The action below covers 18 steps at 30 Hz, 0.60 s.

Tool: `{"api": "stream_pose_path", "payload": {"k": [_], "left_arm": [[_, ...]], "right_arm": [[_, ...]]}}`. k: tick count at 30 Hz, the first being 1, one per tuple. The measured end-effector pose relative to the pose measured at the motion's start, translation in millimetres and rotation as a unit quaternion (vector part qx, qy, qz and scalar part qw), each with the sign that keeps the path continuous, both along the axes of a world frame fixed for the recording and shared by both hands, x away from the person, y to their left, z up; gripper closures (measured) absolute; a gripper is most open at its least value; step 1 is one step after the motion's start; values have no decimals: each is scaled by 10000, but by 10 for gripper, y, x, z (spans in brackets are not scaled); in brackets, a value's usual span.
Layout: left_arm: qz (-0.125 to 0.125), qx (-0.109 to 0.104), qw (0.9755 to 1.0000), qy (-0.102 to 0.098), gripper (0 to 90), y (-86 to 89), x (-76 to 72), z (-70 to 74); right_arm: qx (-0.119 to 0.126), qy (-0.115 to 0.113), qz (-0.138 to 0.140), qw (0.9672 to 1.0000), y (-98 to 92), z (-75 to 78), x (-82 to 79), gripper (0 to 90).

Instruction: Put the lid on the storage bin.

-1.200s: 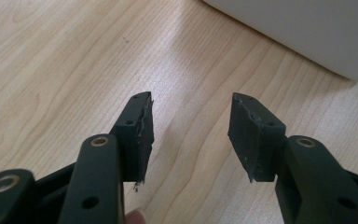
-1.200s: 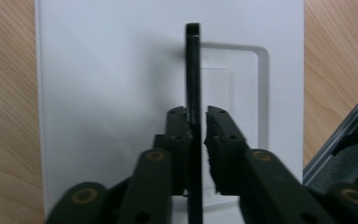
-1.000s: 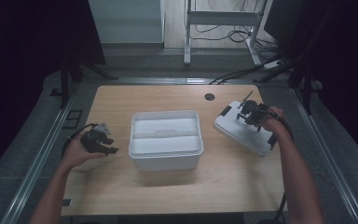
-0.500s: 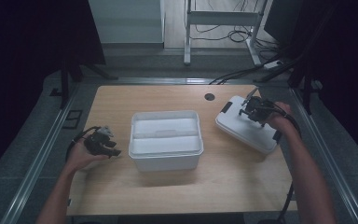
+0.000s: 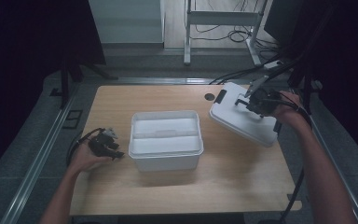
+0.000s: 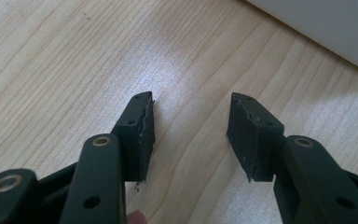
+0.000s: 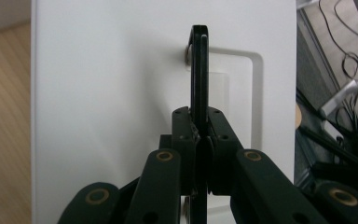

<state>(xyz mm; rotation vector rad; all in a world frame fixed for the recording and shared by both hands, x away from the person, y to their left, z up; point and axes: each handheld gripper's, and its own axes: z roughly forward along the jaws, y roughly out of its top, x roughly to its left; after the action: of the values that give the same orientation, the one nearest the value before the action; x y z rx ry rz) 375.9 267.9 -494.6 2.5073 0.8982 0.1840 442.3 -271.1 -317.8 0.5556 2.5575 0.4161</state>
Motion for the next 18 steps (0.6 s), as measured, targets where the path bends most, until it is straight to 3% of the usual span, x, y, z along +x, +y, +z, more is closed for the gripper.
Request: {"api": "stream_pose_path", "payload": {"k": [9,18], "left_arm": [[-27,79,10000,-16,502,-29,-9,47],[-36,68,10000,-44,491,-62,4,105]], "right_arm": [[146,-215,532,9982,322,290,-148,831],[335,-200,1237,9915,850,435,-273,831]]}}
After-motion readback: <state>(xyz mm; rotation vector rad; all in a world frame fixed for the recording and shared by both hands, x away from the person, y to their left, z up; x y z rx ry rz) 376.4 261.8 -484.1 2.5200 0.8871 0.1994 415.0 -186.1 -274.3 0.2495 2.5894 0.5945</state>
